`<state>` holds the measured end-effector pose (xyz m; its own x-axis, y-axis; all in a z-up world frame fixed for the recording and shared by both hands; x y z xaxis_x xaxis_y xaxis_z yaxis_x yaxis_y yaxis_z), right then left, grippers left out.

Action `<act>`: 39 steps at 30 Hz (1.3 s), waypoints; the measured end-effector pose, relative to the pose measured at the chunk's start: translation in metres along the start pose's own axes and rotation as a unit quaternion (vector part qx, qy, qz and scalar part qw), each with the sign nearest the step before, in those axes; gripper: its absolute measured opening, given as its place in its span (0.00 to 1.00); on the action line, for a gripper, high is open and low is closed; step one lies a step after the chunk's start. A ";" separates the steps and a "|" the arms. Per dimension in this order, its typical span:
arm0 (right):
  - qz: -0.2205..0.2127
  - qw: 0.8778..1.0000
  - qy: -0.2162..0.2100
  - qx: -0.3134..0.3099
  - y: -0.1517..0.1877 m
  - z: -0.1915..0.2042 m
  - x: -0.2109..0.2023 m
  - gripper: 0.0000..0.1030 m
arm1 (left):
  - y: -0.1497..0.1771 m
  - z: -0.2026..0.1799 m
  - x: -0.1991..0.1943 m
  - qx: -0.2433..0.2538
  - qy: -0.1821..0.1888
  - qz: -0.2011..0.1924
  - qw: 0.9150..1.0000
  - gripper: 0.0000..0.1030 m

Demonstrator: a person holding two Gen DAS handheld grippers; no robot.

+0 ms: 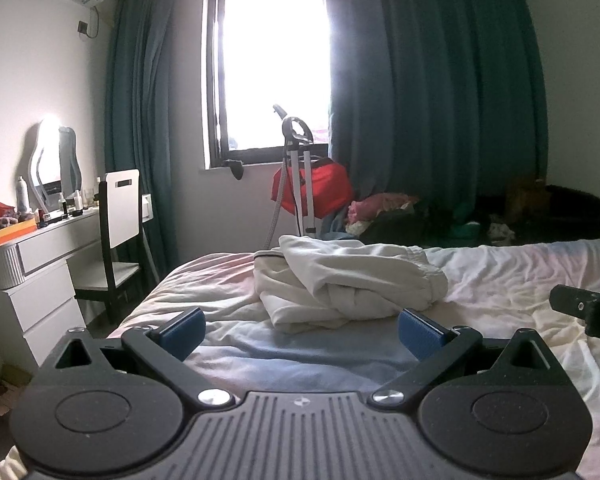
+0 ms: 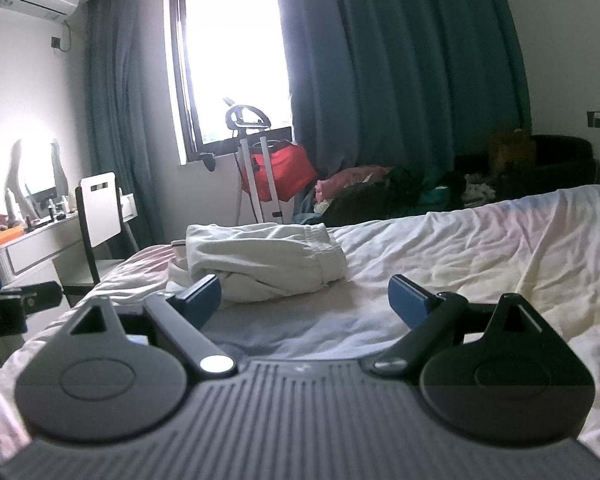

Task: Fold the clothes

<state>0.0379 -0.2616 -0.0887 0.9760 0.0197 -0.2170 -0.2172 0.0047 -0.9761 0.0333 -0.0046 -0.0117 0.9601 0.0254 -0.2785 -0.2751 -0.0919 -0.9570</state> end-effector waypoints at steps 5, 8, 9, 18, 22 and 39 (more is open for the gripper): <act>0.002 1.000 0.000 0.001 0.002 -0.001 0.001 0.89 | 0.001 0.002 0.001 0.002 -0.003 -0.001 1.000 1.00; 0.001 1.000 0.001 -0.001 0.002 0.000 -0.002 0.89 | 0.001 0.004 0.001 0.004 -0.007 -0.002 1.000 1.00; 0.000 1.000 0.002 -0.001 0.002 0.000 -0.003 0.89 | 0.001 0.004 0.001 0.004 -0.008 -0.002 1.000 1.00; 0.000 1.000 0.001 -0.002 0.001 0.001 -0.002 0.89 | 0.002 0.003 0.003 0.007 -0.008 -0.001 1.000 1.00; 0.001 1.000 0.000 -0.002 -0.001 0.001 -0.002 0.89 | 0.003 0.004 0.003 0.007 -0.009 0.000 1.000 1.00; 0.009 1.000 0.013 -0.002 0.000 0.000 0.000 0.89 | 0.006 0.005 0.008 -0.001 0.004 0.008 1.000 1.00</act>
<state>0.0379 -0.2615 -0.0888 0.9720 -0.0059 -0.2351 -0.2351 0.0016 -0.9720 0.0391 -0.0001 -0.0205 0.9559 0.0153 -0.2933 -0.2906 -0.0946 -0.9522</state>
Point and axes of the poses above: each gripper's, at about its wrist camera, not at the fingertips, and x roughly the way its jaws point, z to its left, y to its underside, the point moved 4 cm from there along x, roughly the way its jaws point, and after that the axes turned 10 degrees about -x, right-handed, at the moved point
